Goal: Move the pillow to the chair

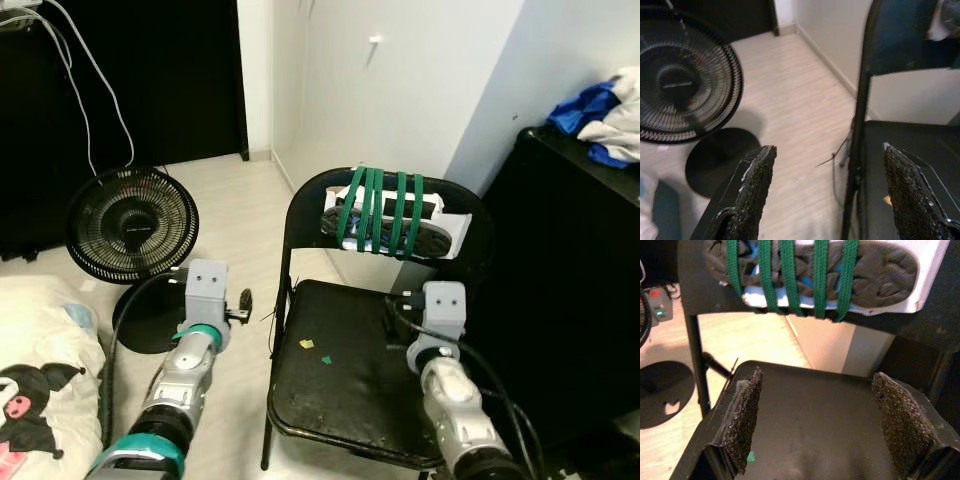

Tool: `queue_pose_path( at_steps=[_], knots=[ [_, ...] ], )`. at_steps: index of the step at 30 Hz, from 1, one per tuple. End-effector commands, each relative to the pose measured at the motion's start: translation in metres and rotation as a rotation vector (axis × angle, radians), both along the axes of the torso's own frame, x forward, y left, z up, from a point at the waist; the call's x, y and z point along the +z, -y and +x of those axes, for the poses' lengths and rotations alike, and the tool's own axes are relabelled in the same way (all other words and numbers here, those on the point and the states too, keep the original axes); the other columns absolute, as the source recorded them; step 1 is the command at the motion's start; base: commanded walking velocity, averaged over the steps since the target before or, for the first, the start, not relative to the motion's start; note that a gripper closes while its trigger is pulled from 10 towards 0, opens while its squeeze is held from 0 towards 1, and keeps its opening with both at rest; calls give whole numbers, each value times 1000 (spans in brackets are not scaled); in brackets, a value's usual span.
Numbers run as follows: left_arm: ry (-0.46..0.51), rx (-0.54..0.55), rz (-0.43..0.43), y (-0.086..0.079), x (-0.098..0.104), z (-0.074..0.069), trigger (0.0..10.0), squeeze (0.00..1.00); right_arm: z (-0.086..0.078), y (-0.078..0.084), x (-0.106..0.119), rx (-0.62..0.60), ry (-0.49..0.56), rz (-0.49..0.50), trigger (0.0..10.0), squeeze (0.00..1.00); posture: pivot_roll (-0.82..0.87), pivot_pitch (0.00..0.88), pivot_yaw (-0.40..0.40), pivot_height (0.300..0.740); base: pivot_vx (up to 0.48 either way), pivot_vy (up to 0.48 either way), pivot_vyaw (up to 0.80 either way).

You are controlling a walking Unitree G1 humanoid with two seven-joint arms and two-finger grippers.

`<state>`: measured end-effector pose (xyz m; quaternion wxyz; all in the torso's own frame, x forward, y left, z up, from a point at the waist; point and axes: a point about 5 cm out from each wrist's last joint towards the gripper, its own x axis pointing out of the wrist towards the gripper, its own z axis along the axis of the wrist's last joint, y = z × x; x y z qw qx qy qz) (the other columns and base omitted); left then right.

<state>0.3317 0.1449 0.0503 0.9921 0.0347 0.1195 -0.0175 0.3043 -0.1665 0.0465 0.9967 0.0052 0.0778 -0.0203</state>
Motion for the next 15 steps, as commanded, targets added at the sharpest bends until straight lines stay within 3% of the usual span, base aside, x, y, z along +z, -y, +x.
queue_pose_path(
  at_steps=[1,9,11,15],
  knots=[
    [-39,-18,1,3,-8,-4,10000,0,-7,2,-6,1,-23,-10,10000,0,-87,0,51,740,0,0,0],
    [-51,-59,-3,6,-15,-12,10000,0,-16,4,-7,35,-14,-58,10000,0,-97,0,57,740,0,0,0],
    [-71,-23,-11,4,-24,-20,10000,0,-20,9,-12,34,-39,-62,10000,0,-91,0,48,740,0,0,0],
    [-76,52,-24,-3,-29,-27,10000,0,-20,5,-9,70,-40,-67,10000,0,-98,15,18,740,0,0,0]
  ],
)
